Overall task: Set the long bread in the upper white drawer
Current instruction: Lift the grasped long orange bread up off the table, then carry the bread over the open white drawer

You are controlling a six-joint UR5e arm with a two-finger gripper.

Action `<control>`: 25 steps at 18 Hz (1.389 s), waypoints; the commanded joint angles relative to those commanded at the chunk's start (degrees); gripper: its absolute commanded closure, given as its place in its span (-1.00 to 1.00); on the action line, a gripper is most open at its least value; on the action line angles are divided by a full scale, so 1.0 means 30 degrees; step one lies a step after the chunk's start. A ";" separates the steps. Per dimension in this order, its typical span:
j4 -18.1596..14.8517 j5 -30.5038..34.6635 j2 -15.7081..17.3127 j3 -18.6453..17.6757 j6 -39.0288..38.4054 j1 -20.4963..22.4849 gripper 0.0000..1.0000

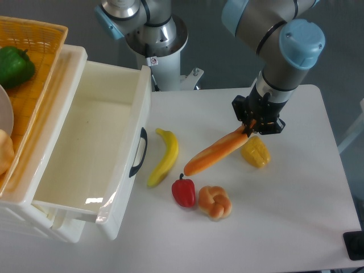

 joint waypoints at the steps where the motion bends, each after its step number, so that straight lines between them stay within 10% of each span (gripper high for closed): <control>1: -0.0029 0.0174 0.0030 0.0000 -0.0145 0.0029 1.00; 25: -0.4158 0.0382 0.4509 0.0087 -0.9755 -0.2080 1.00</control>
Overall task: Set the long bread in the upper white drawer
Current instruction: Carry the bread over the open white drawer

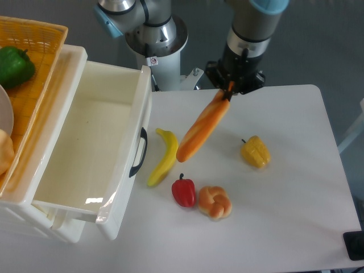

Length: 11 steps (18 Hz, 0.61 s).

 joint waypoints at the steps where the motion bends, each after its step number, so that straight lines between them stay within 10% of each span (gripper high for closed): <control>1: -0.0205 -0.0204 0.0206 0.0059 -0.0030 -0.0029 1.00; 11: -0.0207 -0.4716 0.1790 0.0265 -0.4507 -0.0410 1.00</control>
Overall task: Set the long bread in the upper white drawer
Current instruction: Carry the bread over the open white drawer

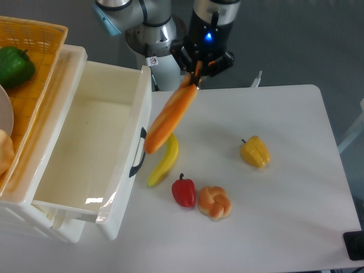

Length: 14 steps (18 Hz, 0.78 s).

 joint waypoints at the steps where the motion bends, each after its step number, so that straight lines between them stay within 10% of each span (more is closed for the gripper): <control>1: 0.0000 -0.0001 0.0116 -0.0029 -0.0238 -0.0262 1.00; 14: 0.0672 -0.1141 -0.0380 -0.0498 -0.3053 -0.3426 1.00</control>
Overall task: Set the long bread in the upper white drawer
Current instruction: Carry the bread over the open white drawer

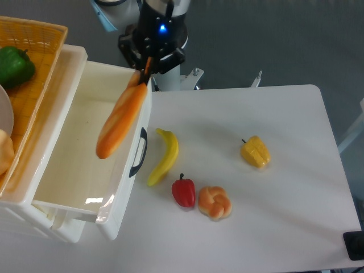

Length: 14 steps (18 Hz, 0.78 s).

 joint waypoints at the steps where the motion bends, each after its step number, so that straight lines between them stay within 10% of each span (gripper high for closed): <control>1: 0.0060 -0.0089 -0.0088 -0.0116 0.0000 -0.0060 1.00; 14: 0.0880 0.0115 -0.1260 -0.0556 0.0029 -0.1641 0.99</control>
